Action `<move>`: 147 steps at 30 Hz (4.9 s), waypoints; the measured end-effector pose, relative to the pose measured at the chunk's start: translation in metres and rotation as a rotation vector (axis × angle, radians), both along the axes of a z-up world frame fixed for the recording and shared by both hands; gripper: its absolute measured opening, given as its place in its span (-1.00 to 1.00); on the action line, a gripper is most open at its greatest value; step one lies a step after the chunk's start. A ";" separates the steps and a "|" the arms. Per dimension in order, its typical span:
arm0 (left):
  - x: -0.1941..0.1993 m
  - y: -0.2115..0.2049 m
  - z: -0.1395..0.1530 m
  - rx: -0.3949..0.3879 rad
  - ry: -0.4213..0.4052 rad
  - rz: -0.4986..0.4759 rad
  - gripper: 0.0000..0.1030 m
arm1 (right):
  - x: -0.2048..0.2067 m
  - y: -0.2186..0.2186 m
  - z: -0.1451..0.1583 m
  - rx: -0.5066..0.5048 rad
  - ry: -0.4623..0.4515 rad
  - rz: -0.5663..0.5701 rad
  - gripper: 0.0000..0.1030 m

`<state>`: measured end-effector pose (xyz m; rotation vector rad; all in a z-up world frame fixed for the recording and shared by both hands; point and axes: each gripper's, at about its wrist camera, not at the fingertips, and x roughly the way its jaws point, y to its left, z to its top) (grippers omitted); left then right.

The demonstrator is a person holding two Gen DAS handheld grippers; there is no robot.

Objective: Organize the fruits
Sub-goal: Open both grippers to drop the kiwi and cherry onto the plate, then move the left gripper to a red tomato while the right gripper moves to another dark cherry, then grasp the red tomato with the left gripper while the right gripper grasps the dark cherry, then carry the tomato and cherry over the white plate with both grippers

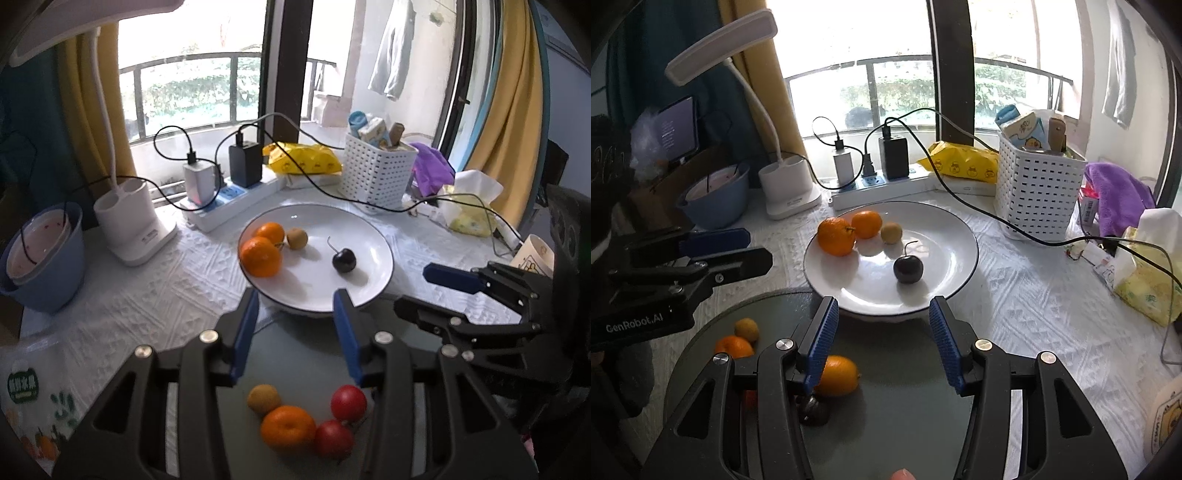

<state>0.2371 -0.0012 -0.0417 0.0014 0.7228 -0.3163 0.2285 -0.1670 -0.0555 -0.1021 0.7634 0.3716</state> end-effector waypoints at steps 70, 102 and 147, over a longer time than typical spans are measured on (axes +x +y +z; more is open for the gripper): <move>-0.080 -0.036 -0.073 0.077 0.174 0.159 -0.19 | -0.033 0.007 -0.046 0.016 0.193 0.301 -0.44; -0.073 -0.068 -0.044 0.131 0.085 0.187 -0.40 | -0.025 -0.062 -0.006 0.022 0.066 0.250 -0.44; 0.080 -0.050 -0.039 0.017 0.079 0.108 -0.39 | 0.107 -0.037 -0.022 0.008 0.086 0.099 -0.43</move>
